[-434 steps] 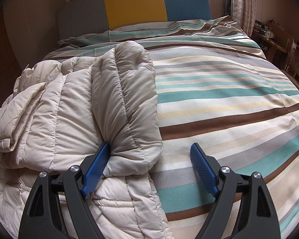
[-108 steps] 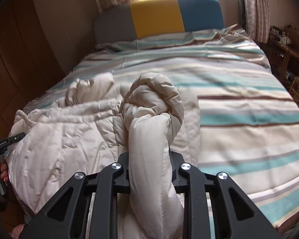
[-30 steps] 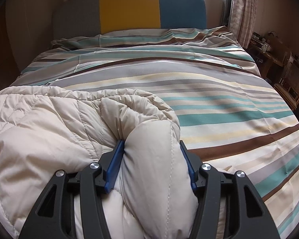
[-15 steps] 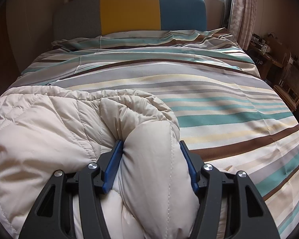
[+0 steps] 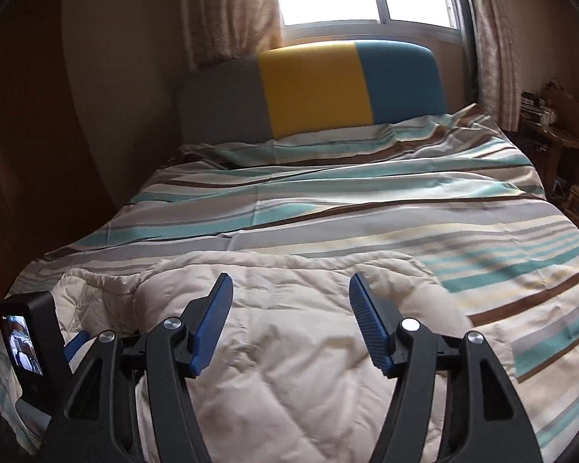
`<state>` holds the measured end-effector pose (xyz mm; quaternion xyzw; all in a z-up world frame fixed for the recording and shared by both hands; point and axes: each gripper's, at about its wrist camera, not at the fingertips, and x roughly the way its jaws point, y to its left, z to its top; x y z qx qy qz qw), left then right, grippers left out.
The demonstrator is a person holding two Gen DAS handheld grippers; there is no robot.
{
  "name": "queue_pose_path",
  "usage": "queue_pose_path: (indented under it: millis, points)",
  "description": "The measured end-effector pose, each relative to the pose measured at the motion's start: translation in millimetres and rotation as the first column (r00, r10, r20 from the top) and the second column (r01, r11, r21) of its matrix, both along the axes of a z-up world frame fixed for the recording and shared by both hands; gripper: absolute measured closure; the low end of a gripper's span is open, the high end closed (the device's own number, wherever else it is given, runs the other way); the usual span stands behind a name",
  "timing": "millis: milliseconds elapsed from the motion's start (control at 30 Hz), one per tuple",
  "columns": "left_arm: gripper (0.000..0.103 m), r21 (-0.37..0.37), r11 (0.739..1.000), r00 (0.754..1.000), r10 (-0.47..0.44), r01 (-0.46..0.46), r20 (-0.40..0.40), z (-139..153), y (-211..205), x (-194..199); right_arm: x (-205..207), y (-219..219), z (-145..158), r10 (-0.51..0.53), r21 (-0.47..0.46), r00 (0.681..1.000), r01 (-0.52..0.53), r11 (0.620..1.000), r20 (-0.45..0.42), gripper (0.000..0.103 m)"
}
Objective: Fold large clothes
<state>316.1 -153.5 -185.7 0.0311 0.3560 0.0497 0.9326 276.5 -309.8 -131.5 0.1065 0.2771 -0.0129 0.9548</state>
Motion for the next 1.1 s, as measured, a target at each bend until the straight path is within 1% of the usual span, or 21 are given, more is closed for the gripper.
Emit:
queue_pose_path:
  millis: [67,133,200,267,300,367,433,567,633,700,800,867,900,933,1000,1100]
  points:
    - [0.011,-0.008,1.0,1.0,-0.002,0.002,0.002,0.6,1.2,-1.3,14.2,16.1,-10.0,0.014,-0.042,1.0,-0.015,0.999,-0.023,0.042]
    - [0.011,-0.016,1.0,1.0,-0.004,0.004,0.004,1.2,2.4,-2.4,23.5,23.0,-27.8,0.016,-0.067,0.998,-0.02,0.998,-0.059,0.042]
    - [0.01,-0.022,1.0,1.0,-0.006,0.006,0.006,1.5,3.2,-3.0,25.8,24.3,-46.8,0.005,-0.069,0.998,-0.01,0.998,-0.07,0.041]
    - [0.01,-0.018,1.0,1.0,-0.006,0.007,0.009,1.3,1.9,-3.7,24.3,22.6,-57.0,-0.006,-0.063,0.998,0.002,0.998,-0.063,0.041]
    - [0.01,-0.013,1.0,1.0,-0.006,0.006,0.011,1.2,1.0,-4.1,26.5,23.8,-62.4,-0.014,-0.079,0.998,0.009,0.997,-0.061,0.041]
    - [0.009,-0.008,1.0,1.0,-0.003,0.003,0.011,1.2,-0.7,-3.4,38.1,24.8,-71.9,-0.019,-0.094,0.994,0.009,0.995,-0.105,0.041]
    - [0.009,-0.006,1.0,1.0,0.001,-0.001,0.005,1.1,-1.4,-2.4,45.5,24.8,-78.5,-0.017,-0.097,0.992,0.004,0.995,-0.128,0.041]
    - [0.009,0.001,1.0,1.0,0.001,-0.001,-0.006,2.1,-2.3,-1.8,45.4,23.0,-80.9,-0.014,-0.09,0.991,0.002,0.996,-0.131,0.04]
    - [0.008,0.014,1.0,0.999,0.008,-0.007,-0.039,5.2,-3.0,-1.4,43.6,21.5,-80.3,-0.013,-0.086,0.992,0.002,0.996,-0.129,0.04]
    - [0.008,-0.003,1.0,0.997,0.0,0.0,-0.084,15.2,-3.2,-3.7,43.7,19.8,-80.1,-0.013,-0.084,0.992,0.002,0.996,-0.128,0.039]
    - [0.007,-0.034,0.999,0.996,0.008,-0.011,-0.084,25.1,-5.4,-5.6,43.3,20.1,-78.6,-0.013,-0.08,0.992,0.003,0.997,-0.125,0.039]
    - [0.004,-0.016,0.999,0.995,0.029,-0.03,-0.096,22.8,-9.4,2.1,41.6,19.7,-77.9,-0.014,-0.077,0.993,0.005,0.997,-0.121,0.039]
    - [0.003,0.011,0.999,0.994,0.039,-0.038,-0.1,17.9,-12.3,7.6,41.1,19.0,-77.9,-0.015,-0.074,0.993,0.006,0.997,-0.119,0.039]
    - [0.003,0.025,0.999,0.995,0.04,-0.038,-0.093,14.9,-14.7,9.4,40.6,18.6,-77.8,-0.016,-0.072,0.993,0.008,0.997,-0.118,0.039]
    - [0.003,0.045,0.999,0.998,0.029,-0.027,-0.052,6.8,-18.2,9.0,39.9,18.1,-78.7,-0.019,-0.068,0.993,0.011,0.998,-0.118,0.039]
    - [0.003,0.036,0.999,0.999,0.026,-0.025,-0.029,-1.1,-15.4,8.6,41.0,19.9,-80.1,-0.021,-0.07,0.992,0.013,0.997,-0.121,0.039]
